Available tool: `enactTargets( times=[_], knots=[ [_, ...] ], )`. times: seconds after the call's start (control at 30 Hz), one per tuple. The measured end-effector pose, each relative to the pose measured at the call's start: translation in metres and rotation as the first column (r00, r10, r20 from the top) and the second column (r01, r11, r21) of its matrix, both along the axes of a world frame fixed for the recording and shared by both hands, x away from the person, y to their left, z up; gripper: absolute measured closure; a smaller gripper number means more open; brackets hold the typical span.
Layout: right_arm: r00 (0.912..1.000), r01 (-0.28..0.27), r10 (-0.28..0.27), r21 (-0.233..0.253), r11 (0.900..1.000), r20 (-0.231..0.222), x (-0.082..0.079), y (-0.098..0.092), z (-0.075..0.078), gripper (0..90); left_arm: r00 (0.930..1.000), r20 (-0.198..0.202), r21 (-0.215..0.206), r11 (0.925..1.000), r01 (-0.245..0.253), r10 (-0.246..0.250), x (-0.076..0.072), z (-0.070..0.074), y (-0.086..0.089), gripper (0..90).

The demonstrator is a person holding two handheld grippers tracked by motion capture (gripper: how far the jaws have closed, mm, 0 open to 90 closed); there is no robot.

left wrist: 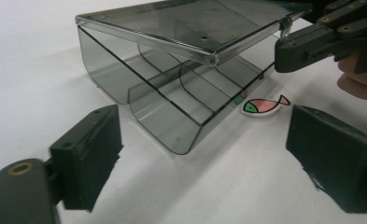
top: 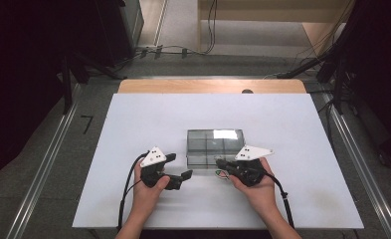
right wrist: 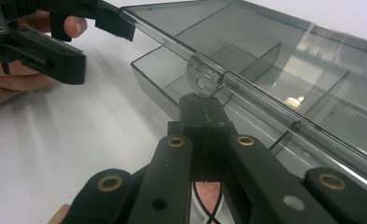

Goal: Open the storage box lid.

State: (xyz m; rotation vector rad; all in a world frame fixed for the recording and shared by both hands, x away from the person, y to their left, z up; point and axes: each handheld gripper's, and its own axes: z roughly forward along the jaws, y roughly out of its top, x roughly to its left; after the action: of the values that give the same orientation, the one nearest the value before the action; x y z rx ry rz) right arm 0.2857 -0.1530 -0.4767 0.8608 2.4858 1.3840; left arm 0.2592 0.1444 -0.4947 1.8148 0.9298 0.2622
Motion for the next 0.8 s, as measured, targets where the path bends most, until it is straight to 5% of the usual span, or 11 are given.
enactTargets(
  times=[0.53,0.8],
  knots=[
    [0.9997,0.018,-0.018,0.019,1.000,0.016,0.009,-0.005,0.016,87.6,1.0000,0.006,0.013,0.9999,0.007,-0.007,0.012,0.014,-0.006,87.9],
    [0.9996,0.027,-0.027,0.024,0.999,-0.010,0.015,-0.009,0.016,87.6,0.9999,0.012,0.000,1.0000,0.001,-0.001,0.024,0.020,-0.014,89.5]
  ],
)
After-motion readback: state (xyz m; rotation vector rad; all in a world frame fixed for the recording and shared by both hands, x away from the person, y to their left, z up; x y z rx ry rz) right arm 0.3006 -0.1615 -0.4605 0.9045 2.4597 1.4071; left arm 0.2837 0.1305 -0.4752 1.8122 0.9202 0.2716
